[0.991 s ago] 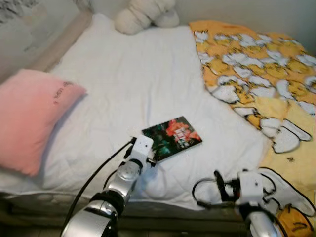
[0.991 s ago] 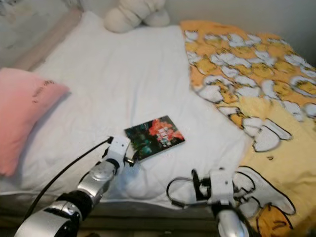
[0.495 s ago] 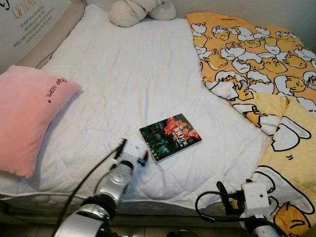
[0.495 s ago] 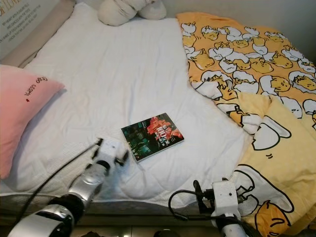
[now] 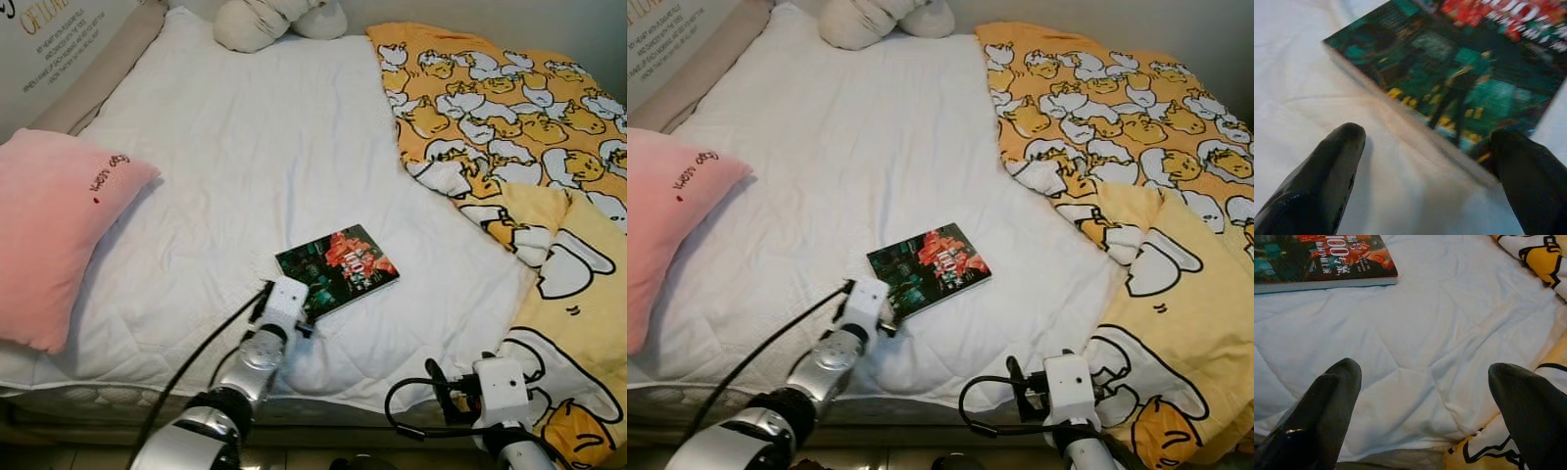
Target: Clean up the room
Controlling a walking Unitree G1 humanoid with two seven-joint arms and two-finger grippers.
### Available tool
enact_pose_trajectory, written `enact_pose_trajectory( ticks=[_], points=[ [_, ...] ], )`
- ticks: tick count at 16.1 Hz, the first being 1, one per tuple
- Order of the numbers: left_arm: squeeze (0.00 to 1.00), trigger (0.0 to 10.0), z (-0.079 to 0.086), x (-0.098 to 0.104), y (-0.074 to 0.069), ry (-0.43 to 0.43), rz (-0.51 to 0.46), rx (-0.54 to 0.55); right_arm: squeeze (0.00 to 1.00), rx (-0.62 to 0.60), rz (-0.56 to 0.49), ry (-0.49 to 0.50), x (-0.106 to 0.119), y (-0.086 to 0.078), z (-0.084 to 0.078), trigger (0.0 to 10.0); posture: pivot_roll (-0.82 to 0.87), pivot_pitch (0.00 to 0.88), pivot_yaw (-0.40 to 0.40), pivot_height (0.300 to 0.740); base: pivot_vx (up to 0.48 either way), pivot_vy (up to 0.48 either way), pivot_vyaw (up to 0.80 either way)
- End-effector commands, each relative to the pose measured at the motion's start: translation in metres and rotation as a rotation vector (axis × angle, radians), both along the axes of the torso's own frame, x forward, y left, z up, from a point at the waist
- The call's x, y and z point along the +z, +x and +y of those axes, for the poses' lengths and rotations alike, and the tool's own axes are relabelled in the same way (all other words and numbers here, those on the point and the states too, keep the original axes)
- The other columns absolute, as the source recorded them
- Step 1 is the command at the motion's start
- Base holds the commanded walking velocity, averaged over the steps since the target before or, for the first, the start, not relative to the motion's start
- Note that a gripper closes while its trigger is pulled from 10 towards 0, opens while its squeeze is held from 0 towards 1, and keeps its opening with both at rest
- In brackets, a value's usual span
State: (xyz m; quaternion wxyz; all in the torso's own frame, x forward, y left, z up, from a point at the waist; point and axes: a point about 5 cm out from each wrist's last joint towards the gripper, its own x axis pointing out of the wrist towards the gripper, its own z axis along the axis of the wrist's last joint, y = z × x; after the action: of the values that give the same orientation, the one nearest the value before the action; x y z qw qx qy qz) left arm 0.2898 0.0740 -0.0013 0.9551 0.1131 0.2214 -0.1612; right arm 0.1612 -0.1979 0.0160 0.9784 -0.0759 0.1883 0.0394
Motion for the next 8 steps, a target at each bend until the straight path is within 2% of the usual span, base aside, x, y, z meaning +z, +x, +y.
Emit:
enact_pose_trajectory(
  ticks=[1,2,4,5,7,8],
  points=[
    [0.0,10.0,-0.02,0.009,0.004,-0.04,-0.011,-0.075,0.0,-0.01,0.018,-0.021,-0.002,-0.003,-0.006,10.0,-0.1,0.05,-0.072,0.74,0.0,0.0,0.0],
    [0.0,10.0,-0.028,0.01,0.002,-0.073,-0.006,-0.104,0.0,-0.013,0.022,-0.021,-0.002,-0.005,-0.007,10.0,-0.11,0.05,-0.068,0.74,0.0,0.0,0.0],
    [0.0,10.0,-0.056,0.015,-0.008,-0.192,-0.002,-0.185,0.0,-0.019,0.034,-0.023,-0.004,-0.009,-0.008,10.0,-0.11,0.051,-0.063,0.74,0.0,0.0,0.0],
    [0.0,10.0,-0.074,0.019,-0.014,-0.252,-0.004,-0.24,0.0,-0.02,0.041,-0.025,-0.005,-0.011,-0.009,10.0,-0.11,0.053,-0.061,0.74,0.0,0.0,0.0],
    [0.0,10.0,-0.097,0.031,-0.019,-0.353,-0.022,-0.303,0.0,-0.022,0.05,-0.029,-0.007,-0.012,-0.01,10.0,-0.11,0.052,-0.058,0.74,0.0,0.0,0.0],
    [0.0,10.0,-0.099,0.039,-0.015,-0.36,-0.067,-0.313,0.0,-0.023,0.049,-0.032,-0.008,-0.011,-0.011,10.0,-0.11,0.05,-0.057,0.74,0.0,0.0,0.0]
  ],
)
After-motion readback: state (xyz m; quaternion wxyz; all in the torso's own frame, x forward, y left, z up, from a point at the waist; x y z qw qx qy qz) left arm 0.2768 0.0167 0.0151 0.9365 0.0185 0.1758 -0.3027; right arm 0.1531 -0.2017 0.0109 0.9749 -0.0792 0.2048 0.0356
